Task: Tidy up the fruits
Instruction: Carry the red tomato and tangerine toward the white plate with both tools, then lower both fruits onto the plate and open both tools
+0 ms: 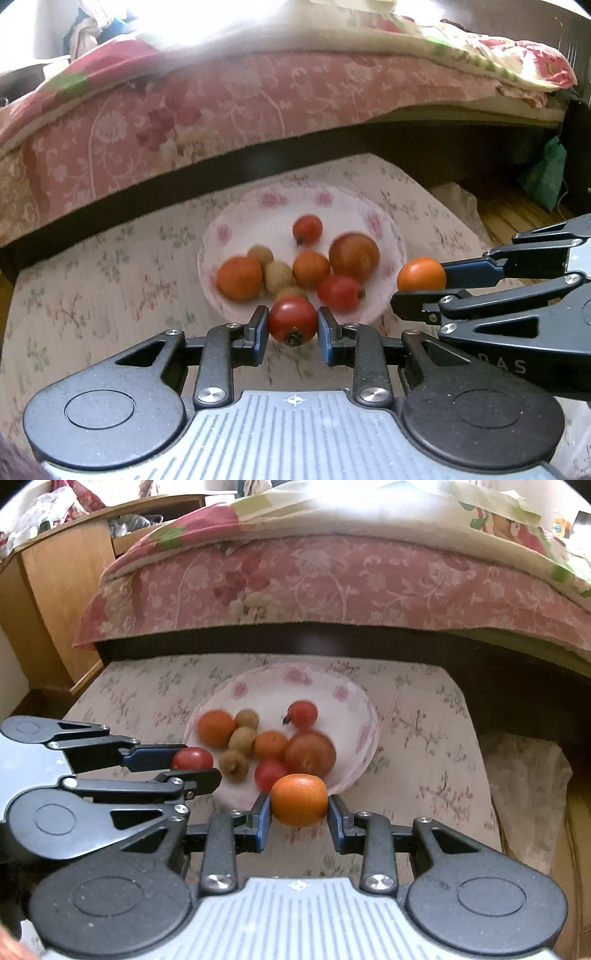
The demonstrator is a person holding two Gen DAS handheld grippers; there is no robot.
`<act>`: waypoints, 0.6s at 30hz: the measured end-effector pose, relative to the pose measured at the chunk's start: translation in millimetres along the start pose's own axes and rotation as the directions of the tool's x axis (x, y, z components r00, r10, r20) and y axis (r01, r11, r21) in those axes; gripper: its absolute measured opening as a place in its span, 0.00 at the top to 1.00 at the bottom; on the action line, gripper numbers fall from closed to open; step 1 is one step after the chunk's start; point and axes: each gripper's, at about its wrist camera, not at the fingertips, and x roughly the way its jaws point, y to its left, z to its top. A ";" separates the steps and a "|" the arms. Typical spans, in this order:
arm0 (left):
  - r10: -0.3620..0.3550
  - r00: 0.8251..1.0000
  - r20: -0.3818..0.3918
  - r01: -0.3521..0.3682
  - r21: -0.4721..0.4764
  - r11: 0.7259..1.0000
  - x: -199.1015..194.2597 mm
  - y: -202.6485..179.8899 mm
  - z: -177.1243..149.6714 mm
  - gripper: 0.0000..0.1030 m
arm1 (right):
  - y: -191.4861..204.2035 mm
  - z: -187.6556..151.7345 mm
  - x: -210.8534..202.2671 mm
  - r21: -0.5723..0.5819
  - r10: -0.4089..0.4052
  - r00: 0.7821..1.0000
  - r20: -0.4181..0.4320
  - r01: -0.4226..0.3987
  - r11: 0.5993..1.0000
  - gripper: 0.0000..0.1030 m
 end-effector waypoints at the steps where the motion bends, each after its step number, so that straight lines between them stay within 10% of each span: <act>1: 0.002 1.000 0.004 -0.002 0.002 1.000 1.8 0.6 2.8 0.66 | -2.1 4.1 2.3 0.004 0.001 1.000 0.003 -0.001 1.000 0.67; 18: 0.026 1.000 0.008 -0.026 -0.005 1.000 48.5 18.5 44.7 0.67 | -27.0 49.3 52.3 0.045 0.025 1.000 0.018 -0.026 0.999 0.67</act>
